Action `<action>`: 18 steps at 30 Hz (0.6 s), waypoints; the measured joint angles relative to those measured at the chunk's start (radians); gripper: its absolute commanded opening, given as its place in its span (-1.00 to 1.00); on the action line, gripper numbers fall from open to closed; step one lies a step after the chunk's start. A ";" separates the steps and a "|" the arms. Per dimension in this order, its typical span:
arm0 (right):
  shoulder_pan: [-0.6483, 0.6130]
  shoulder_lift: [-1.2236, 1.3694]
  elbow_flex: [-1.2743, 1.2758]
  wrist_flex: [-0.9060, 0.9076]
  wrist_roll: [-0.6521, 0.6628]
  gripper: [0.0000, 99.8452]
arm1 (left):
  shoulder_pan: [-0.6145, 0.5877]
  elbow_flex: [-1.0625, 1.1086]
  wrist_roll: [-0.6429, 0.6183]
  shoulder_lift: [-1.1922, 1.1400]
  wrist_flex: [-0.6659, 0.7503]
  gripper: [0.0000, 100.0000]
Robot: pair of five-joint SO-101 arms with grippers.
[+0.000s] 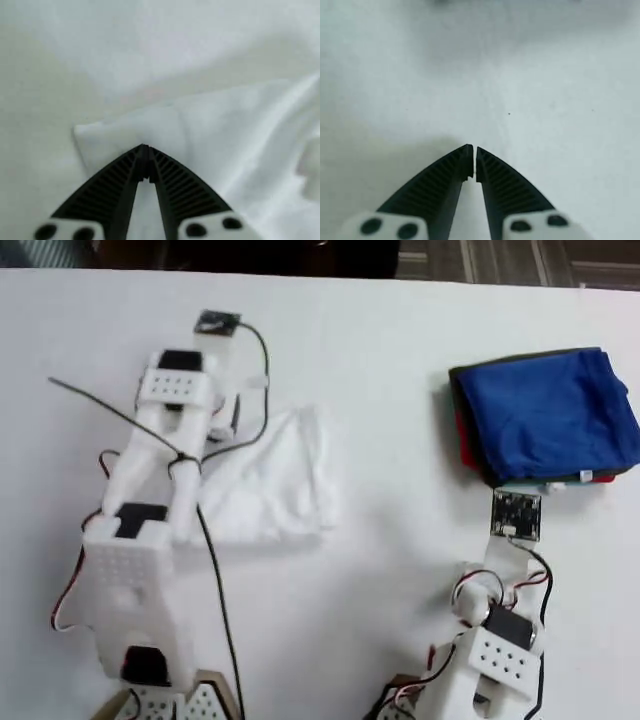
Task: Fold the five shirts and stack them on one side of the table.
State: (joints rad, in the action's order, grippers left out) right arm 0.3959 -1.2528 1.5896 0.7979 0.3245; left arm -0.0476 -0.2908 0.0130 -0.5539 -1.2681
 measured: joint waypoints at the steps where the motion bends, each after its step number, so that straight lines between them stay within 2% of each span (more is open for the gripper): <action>1: 0.000 0.000 0.000 0.000 0.000 -0.96 | 0.000 0.035 0.000 0.000 0.037 -0.95; 6: 0.000 0.000 0.000 0.000 0.000 -0.96 | -0.048 0.150 0.018 0.000 0.169 -0.95; 15: 0.000 0.000 0.000 0.000 0.005 -0.96 | -0.077 0.163 0.021 0.006 0.184 -0.95; 18: -0.058 0.000 -0.051 0.021 0.087 -0.96 | -0.075 0.163 0.021 0.006 0.184 -0.95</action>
State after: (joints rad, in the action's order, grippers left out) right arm 0.3376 -1.2528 1.5390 0.8193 0.4120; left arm -0.1227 -0.1281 0.0345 -0.5478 -1.0840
